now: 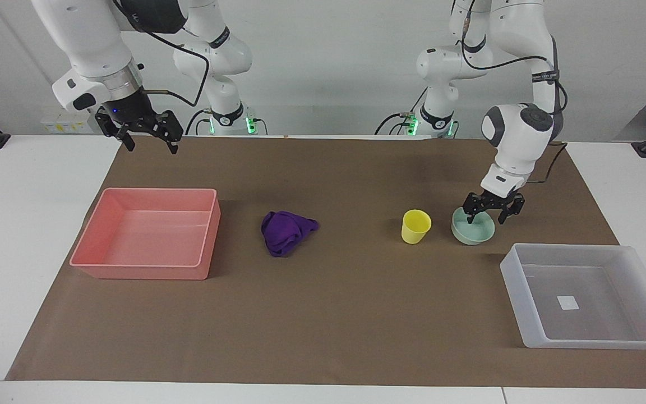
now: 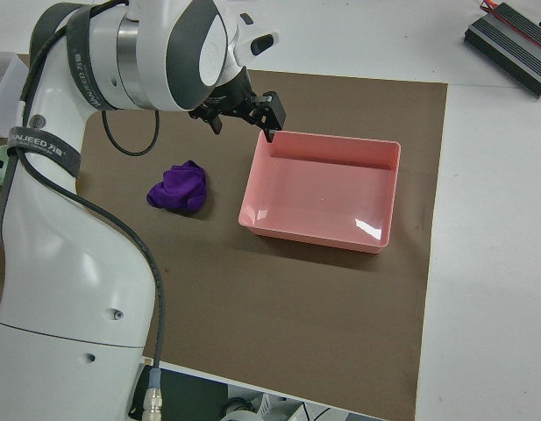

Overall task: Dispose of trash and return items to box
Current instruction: 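Grasp the pale green bowl with the left gripper and lift it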

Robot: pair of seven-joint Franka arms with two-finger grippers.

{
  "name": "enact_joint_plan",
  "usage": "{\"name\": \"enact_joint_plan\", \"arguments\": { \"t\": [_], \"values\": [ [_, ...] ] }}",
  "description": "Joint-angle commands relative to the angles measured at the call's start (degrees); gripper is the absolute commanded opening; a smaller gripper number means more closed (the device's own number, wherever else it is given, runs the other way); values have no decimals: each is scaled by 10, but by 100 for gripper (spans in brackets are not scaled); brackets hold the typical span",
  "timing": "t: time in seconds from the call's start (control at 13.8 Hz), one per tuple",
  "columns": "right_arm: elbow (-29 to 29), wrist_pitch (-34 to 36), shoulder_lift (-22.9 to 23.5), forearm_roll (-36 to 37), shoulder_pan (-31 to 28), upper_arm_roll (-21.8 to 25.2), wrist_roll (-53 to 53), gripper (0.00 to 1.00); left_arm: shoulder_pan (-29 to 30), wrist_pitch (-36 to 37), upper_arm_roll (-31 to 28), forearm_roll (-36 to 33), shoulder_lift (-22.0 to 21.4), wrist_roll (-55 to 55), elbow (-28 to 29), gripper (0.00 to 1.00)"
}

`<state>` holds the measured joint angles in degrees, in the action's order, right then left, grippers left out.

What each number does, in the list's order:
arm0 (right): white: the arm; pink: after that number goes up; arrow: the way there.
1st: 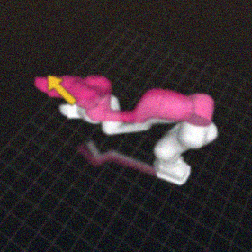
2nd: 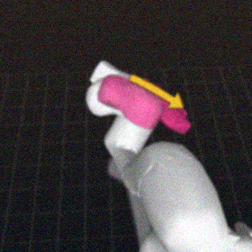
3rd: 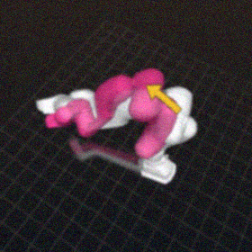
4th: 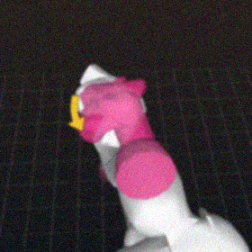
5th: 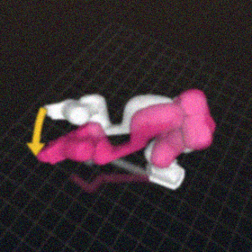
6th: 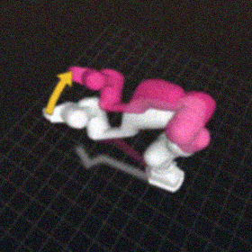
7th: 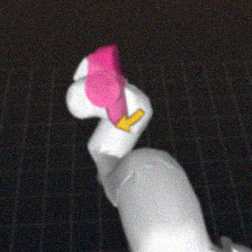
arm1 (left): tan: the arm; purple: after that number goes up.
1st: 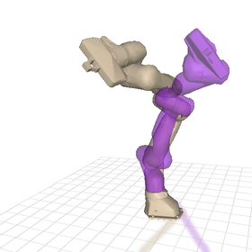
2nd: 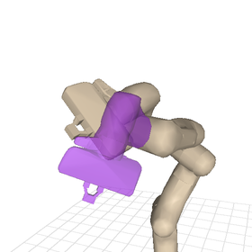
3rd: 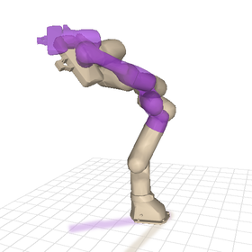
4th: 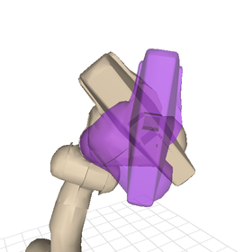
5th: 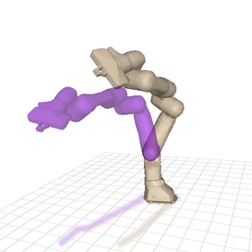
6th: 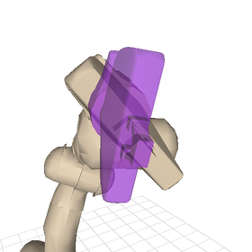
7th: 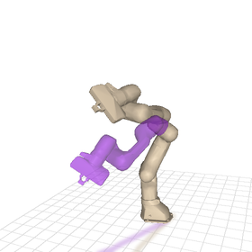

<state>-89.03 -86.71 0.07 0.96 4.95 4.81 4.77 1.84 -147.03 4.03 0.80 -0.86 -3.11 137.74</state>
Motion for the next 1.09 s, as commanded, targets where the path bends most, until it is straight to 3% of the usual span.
{"name": "enact_joint_plan", "arguments": {
  "t": [0.0, 0.29, 0.72, 1.01],
  "values": [
    [-13, 2, -12, -12, -6, -2, -16, 100, 2, -17, -1, -10, 0, 10, 10, 56],
    [-13, 2, -12, -12, -6, -1, -16, 100, 3, -17, -1, -10, 1, 6, 9, 0],
    [-25, -13, -28, -12, 1, -2, -20, 100, 21, 15, -2, -10, 4, -7, -40, 0],
    [-53, -49, -37, -12, 1, -3, -17, 100, 47, 168, -2, -10, 6, -61, -166, 0]
  ]
}}
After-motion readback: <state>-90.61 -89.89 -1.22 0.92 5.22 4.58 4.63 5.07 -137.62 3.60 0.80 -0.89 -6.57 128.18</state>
